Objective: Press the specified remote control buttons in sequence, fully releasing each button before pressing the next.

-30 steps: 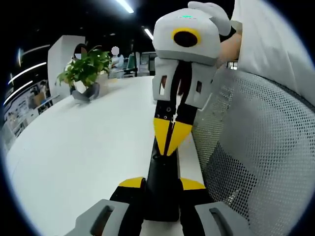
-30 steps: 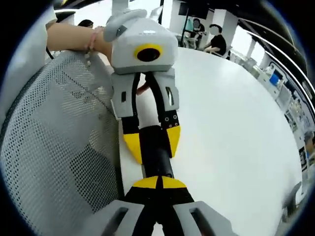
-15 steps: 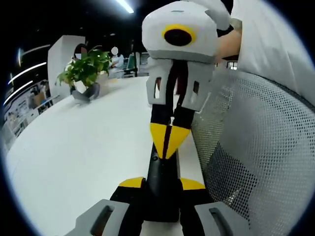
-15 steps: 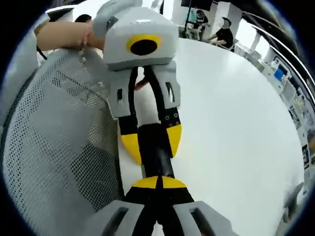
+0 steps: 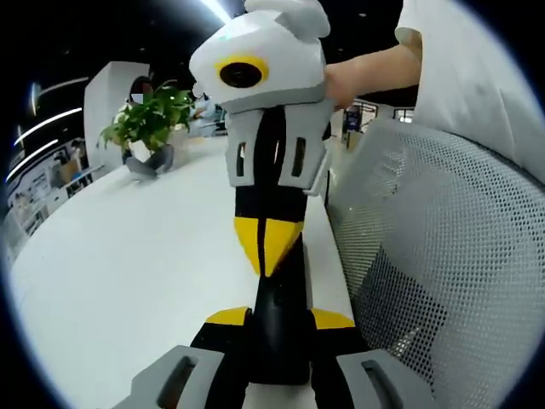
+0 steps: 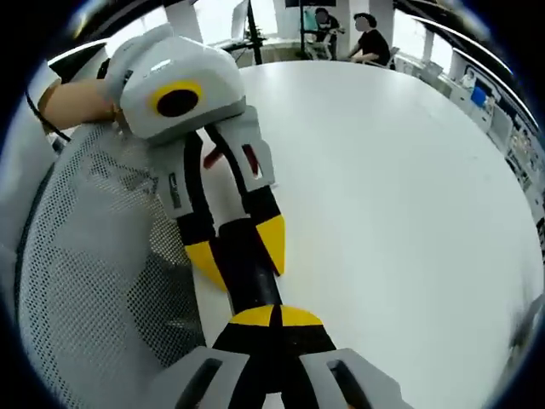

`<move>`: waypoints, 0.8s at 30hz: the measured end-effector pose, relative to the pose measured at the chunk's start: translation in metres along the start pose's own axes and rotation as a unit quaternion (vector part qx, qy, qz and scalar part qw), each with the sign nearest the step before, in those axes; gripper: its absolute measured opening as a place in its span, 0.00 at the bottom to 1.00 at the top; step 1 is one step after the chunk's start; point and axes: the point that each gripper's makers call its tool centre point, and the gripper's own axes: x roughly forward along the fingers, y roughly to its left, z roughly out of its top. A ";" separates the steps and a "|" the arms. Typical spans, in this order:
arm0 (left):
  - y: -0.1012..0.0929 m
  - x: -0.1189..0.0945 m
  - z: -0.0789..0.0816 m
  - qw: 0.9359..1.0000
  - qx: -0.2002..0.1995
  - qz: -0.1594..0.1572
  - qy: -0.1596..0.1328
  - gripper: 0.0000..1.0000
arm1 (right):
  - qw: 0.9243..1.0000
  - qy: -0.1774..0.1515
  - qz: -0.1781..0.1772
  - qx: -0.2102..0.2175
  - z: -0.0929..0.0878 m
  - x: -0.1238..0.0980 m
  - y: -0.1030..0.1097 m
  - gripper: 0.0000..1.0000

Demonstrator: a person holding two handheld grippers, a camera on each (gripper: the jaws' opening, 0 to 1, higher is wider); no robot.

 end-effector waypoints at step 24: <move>0.001 0.003 0.003 1.000 0.000 0.006 0.006 0.25 | 0.985 -0.080 -0.120 0.096 -0.001 -0.002 -0.005 0.00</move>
